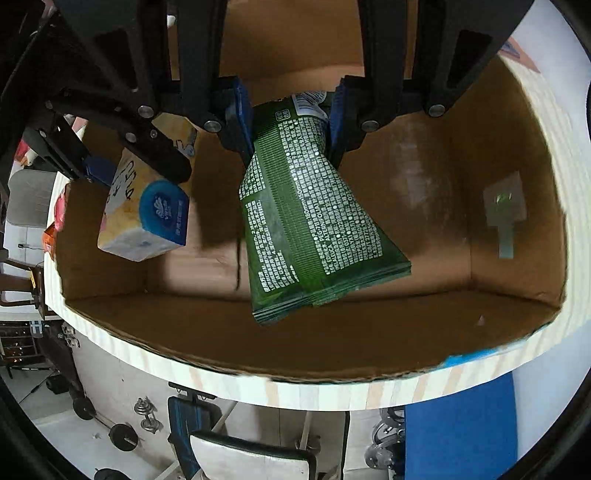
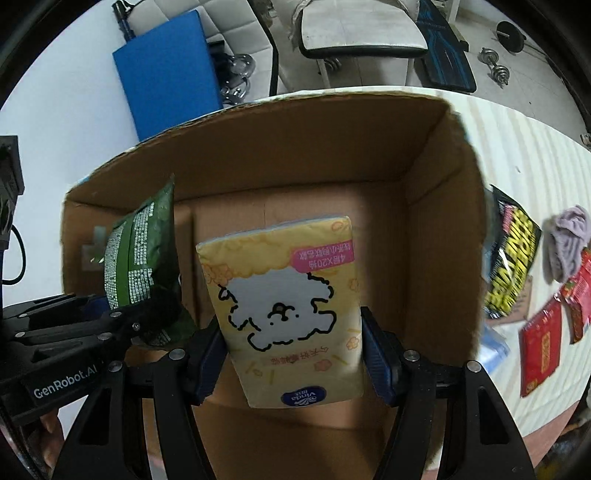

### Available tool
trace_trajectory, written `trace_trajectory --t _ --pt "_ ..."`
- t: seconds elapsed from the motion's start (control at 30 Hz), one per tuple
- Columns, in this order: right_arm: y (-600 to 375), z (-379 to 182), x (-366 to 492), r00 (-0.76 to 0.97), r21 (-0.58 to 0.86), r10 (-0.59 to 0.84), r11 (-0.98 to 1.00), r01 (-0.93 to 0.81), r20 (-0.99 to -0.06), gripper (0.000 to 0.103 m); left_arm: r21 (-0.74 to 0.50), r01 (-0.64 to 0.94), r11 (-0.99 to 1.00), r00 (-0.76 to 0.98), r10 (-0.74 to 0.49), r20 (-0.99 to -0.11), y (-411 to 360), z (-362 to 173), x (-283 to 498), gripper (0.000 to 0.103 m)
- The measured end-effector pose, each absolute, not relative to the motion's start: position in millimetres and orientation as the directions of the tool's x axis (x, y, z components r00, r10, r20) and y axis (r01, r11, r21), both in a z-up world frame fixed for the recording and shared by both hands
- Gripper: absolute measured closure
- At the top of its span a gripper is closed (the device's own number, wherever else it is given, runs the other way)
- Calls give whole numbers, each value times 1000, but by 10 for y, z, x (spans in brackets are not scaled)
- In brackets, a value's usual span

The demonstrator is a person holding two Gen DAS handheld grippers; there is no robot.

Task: Organize soft objects
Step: 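Lower the green bag into the box with the left tool while the right drops the tissue pack beside it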

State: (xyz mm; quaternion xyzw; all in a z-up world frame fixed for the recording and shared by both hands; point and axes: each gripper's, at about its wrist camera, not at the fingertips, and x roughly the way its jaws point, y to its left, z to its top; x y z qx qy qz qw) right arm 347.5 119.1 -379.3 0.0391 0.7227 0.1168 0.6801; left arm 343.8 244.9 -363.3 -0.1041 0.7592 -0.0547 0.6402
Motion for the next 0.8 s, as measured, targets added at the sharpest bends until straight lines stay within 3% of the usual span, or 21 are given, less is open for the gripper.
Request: trace_trajectory --t 0.3,0.37,0.57,0.63,0.7,0.8 --pt "1278 -4049 3672 -116 262 250 961 -95 -961 30 -193 -98 976 -217 -211 -953 2523 -3663 3514 66" --pt "1300 -4000 3661 -108 240 229 965 -110 -967 25 -172 -96 980 -197 -188 -962 2546 -3586 3476 60" --pt "1259 -3851 3582 -112 225 212 967 -118 -971 22 -109 -116 987 -136 -124 -983 2663 -3339 3321 34" --pt "1258 -3800 3542 -107 205 193 970 -128 -975 17 -82 -131 988 -109 -96 -989 2721 -3275 3236 21" --pt "1233 -3709 3470 -84 175 164 975 -139 -983 5 -84 -153 985 -77 -96 -992 2800 -3199 3132 5" --pt "1223 -3616 3358 -65 148 139 974 -169 -988 0 -105 -191 976 -36 -114 -993 2902 -3082 2942 4"
